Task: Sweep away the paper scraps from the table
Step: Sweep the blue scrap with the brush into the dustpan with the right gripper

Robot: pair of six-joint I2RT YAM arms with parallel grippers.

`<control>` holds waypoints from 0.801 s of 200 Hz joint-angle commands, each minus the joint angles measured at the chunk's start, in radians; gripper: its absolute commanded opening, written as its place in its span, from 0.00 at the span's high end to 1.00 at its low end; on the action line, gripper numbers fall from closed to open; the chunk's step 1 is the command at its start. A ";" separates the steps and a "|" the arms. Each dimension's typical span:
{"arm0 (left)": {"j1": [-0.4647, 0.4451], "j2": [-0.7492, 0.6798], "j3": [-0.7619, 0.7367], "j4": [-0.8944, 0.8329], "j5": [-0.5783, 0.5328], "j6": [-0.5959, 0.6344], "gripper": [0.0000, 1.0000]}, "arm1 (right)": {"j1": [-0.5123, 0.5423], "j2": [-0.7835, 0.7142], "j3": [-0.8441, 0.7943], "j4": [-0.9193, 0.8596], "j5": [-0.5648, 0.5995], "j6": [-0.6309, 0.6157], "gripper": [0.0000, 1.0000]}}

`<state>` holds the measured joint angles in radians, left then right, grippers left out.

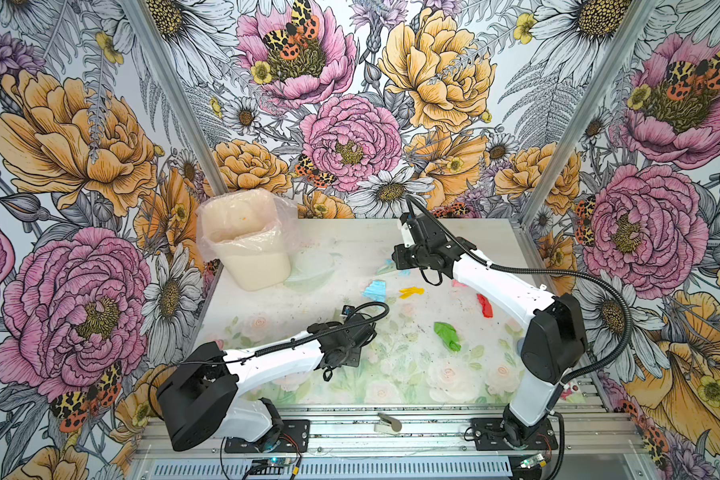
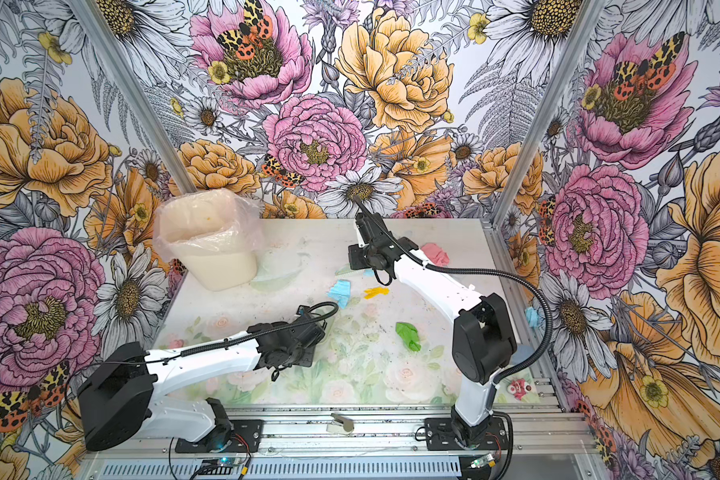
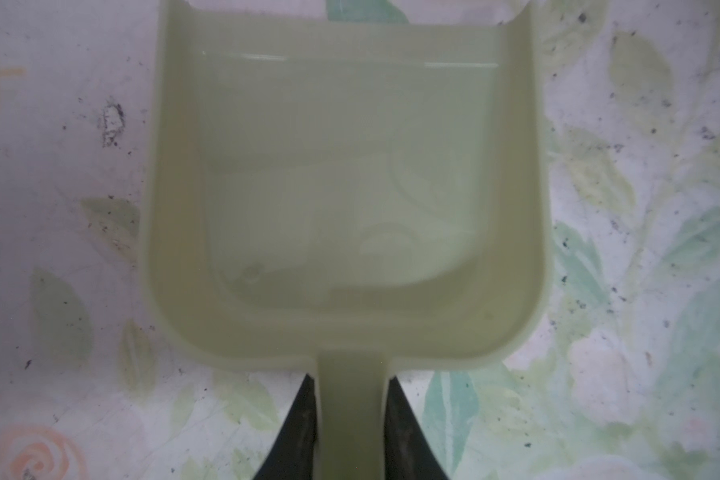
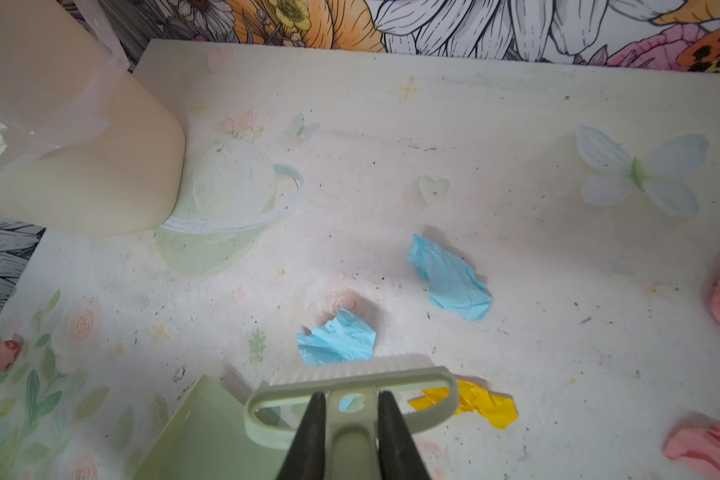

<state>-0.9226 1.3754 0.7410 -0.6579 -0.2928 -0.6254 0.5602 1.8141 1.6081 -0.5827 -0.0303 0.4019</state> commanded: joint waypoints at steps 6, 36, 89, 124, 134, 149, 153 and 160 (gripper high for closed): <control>-0.018 0.031 0.041 0.027 -0.025 0.020 1.00 | 0.017 0.077 0.054 0.036 0.078 0.072 1.00; -0.028 0.077 0.064 0.031 -0.028 0.026 1.00 | 0.039 0.125 0.075 0.048 0.097 0.112 1.00; -0.035 0.127 0.096 0.035 -0.031 0.033 1.00 | 0.077 0.124 0.034 0.047 0.094 0.112 1.00; -0.038 0.143 0.103 0.048 -0.026 0.032 1.00 | 0.094 0.092 -0.031 0.047 0.086 0.129 1.00; -0.039 0.149 0.104 0.052 -0.023 0.033 1.00 | 0.100 0.083 -0.047 0.047 0.085 0.132 1.00; -0.040 0.158 0.105 0.055 -0.023 0.032 1.00 | 0.105 0.075 -0.065 0.047 0.073 0.138 1.00; -0.042 0.161 0.106 0.055 -0.023 0.031 1.00 | 0.108 0.073 -0.070 0.047 0.071 0.140 1.00; -0.041 0.164 0.108 0.055 -0.024 0.030 1.00 | 0.109 0.069 -0.077 0.047 0.064 0.145 1.00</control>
<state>-0.9546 1.5230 0.8215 -0.6315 -0.2989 -0.6102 0.6567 1.9377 1.5532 -0.5423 0.0402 0.5209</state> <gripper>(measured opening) 0.223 0.196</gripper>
